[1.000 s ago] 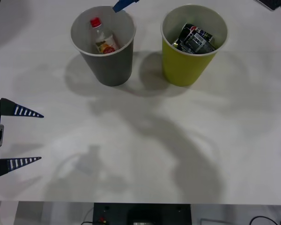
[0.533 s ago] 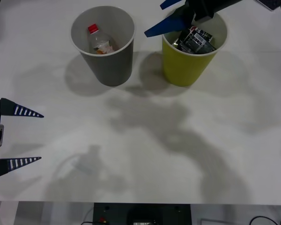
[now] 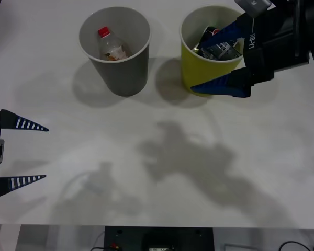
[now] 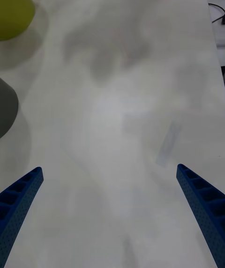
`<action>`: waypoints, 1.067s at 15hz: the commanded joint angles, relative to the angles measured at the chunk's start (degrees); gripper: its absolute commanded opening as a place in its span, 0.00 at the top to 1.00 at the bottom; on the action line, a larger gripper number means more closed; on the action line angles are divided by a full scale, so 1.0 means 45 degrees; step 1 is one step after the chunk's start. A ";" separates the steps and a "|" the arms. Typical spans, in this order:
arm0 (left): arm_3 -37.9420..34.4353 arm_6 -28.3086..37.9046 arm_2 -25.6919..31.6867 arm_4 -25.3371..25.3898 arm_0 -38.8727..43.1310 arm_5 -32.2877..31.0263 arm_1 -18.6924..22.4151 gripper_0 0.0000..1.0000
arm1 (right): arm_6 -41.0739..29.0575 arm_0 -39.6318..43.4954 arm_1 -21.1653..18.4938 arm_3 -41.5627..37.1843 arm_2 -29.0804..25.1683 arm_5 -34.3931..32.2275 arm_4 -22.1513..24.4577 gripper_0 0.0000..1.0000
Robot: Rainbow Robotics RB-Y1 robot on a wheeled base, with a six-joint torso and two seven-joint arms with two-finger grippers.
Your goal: Put the can into the green bin and the plastic bottle into the gray bin
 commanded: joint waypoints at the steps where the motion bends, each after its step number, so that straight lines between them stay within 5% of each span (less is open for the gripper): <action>1: 0.0000 0.0000 0.0000 0.0000 0.0000 0.0000 0.0000 0.02 | 0.1549 0.1966 -0.0315 -0.1110 -0.1072 -0.0155 -0.0396 0.00; 7: 0.0000 0.0000 0.0000 0.0000 0.0000 0.0000 0.0000 0.02 | 0.4850 0.5931 -0.0959 -0.2418 -0.3045 -0.0213 -0.1080 0.00; 16: 0.0000 0.0000 0.0000 0.0000 0.0000 0.0000 0.0000 0.02 | 0.8443 0.9642 -0.0862 -0.1949 -0.5076 -0.0643 -0.1314 0.00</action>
